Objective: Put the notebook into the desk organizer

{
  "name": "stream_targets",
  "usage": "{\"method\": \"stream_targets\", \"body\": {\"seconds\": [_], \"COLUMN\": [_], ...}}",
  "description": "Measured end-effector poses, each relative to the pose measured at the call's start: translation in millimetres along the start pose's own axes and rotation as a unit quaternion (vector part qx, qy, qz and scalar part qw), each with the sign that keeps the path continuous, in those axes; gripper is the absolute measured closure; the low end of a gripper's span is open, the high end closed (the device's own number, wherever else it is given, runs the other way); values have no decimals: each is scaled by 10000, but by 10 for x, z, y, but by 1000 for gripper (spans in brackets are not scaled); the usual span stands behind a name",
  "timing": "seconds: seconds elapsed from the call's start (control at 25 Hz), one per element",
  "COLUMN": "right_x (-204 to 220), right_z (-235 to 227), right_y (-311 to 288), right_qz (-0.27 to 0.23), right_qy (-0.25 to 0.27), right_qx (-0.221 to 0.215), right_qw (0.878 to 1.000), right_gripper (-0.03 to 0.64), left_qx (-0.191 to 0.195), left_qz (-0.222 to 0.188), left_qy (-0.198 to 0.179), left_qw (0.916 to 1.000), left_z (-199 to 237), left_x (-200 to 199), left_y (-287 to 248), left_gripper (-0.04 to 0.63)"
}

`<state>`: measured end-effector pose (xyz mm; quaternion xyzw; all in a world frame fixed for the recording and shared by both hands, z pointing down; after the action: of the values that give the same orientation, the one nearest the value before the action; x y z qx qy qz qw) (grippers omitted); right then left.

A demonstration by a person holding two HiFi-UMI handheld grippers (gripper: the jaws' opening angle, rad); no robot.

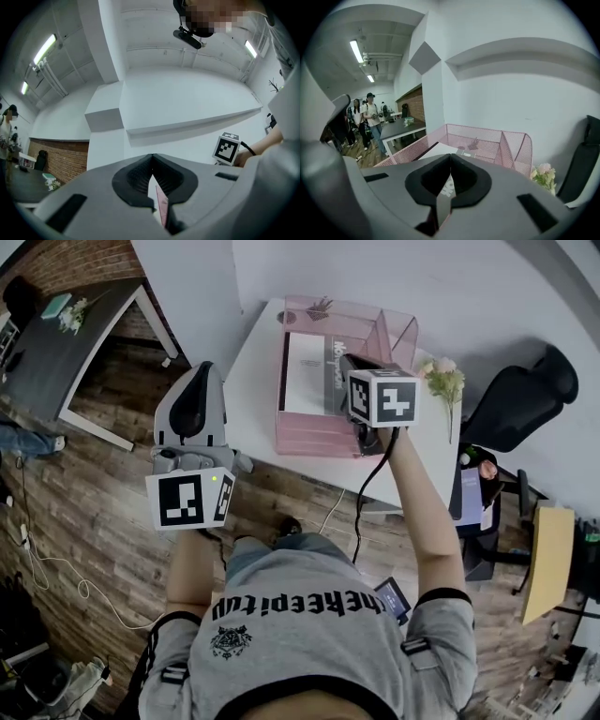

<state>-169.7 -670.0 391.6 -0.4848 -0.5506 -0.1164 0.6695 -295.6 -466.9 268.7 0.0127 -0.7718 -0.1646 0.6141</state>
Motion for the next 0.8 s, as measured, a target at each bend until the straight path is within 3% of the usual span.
{"method": "stream_targets", "body": {"seconds": [0.24,0.8], "right_x": [-44,-33], "right_z": [195,500], "right_y": [239,876], "right_qz": [-491,-1639], "right_qy": [9,81], "right_qx": [-48,812], "right_qw": [9988,9831], "right_gripper": [615,615], "left_qx": [319,1161], "left_qz": [-103,-261], "left_qy": [56,345], "left_qw": [9994,9923], "left_z": [25,-84], "left_x": [-89,-170], "left_y": [-41,-9], "left_gripper": [591,591]}}
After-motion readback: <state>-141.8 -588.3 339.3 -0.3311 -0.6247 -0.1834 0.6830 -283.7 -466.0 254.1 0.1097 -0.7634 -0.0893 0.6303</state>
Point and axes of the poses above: the fingertips, and each gripper's own axes: y backward along the fingers, z to its left, x out of its underside, the point moved 1 cm from there along y, backward along the fingers, and after that the axes turned 4 degrees about -y, right-handed, at the moved point
